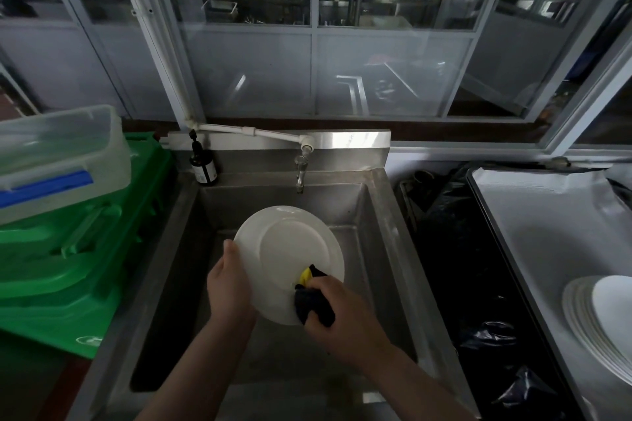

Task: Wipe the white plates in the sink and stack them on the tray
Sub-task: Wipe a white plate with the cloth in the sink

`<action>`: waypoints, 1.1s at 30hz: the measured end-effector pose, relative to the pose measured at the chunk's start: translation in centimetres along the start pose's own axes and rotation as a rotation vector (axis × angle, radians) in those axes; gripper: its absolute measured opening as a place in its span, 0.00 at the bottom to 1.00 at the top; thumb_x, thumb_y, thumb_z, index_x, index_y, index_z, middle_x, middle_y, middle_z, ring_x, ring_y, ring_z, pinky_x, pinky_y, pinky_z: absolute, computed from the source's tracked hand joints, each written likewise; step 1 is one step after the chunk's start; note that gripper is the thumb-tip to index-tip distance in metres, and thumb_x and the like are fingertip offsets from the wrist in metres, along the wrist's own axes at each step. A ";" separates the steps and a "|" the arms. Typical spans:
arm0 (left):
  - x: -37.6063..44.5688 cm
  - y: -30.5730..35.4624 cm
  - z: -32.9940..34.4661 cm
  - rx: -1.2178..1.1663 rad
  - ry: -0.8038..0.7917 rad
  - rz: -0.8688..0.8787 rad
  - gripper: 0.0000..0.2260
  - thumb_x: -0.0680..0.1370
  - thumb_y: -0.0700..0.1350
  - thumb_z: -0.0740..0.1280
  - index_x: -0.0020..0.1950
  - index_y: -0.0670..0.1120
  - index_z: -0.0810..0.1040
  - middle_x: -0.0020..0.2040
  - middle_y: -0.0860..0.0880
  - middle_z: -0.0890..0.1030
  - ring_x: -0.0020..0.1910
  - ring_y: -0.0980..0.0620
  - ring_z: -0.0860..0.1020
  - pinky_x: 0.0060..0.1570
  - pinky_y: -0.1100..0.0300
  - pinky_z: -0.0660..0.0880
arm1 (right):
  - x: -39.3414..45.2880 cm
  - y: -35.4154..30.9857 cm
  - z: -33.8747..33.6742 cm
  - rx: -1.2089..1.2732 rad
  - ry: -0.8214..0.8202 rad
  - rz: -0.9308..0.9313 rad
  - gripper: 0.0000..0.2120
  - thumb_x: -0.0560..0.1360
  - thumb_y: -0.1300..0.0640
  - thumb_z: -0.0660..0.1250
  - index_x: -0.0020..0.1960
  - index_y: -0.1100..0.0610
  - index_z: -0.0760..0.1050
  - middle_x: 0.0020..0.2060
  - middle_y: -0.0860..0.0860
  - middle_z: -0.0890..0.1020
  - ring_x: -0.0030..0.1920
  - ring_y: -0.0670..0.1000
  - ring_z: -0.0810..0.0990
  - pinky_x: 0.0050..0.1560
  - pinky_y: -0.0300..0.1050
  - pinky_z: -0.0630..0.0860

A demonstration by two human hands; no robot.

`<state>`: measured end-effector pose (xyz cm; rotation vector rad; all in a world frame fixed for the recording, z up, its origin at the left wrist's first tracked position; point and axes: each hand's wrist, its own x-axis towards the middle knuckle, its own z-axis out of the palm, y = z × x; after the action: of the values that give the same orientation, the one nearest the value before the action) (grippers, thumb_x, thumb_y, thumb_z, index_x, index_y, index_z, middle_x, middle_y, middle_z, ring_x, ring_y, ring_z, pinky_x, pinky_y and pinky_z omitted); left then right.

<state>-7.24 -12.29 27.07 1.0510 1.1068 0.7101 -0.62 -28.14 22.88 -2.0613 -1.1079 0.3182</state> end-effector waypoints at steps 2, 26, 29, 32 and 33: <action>0.1 0.3 0.2 -0.024 0.037 -0.018 0.16 0.84 0.55 0.57 0.42 0.50 0.76 0.41 0.46 0.79 0.41 0.48 0.78 0.38 0.58 0.72 | -0.4 -0.1 0.0 -0.008 -0.029 -0.018 0.14 0.75 0.52 0.65 0.61 0.51 0.72 0.51 0.42 0.75 0.45 0.37 0.70 0.42 0.22 0.63; 1.0 -0.4 1.0 0.136 -0.132 0.088 0.26 0.82 0.59 0.59 0.47 0.35 0.78 0.40 0.40 0.79 0.39 0.46 0.77 0.42 0.52 0.73 | 3.1 -1.8 -0.5 0.058 0.138 0.076 0.06 0.73 0.49 0.63 0.50 0.46 0.71 0.45 0.41 0.77 0.45 0.42 0.76 0.41 0.35 0.74; 0.8 -0.8 0.9 0.168 -0.170 0.116 0.28 0.83 0.58 0.59 0.48 0.31 0.76 0.38 0.34 0.77 0.37 0.45 0.77 0.40 0.51 0.74 | 3.5 -2.0 -1.0 0.097 0.155 0.099 0.06 0.74 0.51 0.65 0.50 0.46 0.71 0.43 0.40 0.77 0.45 0.40 0.76 0.38 0.29 0.69; 0.7 -1.1 1.0 0.206 -0.205 0.168 0.29 0.83 0.58 0.59 0.45 0.30 0.73 0.35 0.39 0.75 0.34 0.47 0.74 0.37 0.53 0.71 | 3.9 -1.7 -1.3 0.146 0.187 0.110 0.07 0.73 0.53 0.65 0.50 0.47 0.72 0.42 0.41 0.78 0.44 0.40 0.77 0.40 0.31 0.72; 0.8 -1.3 1.0 0.220 -0.218 0.183 0.30 0.82 0.59 0.59 0.44 0.30 0.73 0.35 0.39 0.75 0.34 0.47 0.73 0.36 0.54 0.70 | 3.9 -1.6 -1.3 0.158 0.197 0.111 0.07 0.73 0.53 0.65 0.50 0.47 0.73 0.42 0.41 0.78 0.45 0.41 0.78 0.40 0.33 0.73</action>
<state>-6.06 -12.37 25.64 1.3968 0.9216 0.6098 1.42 -25.14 25.47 -1.9701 -0.8267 0.2426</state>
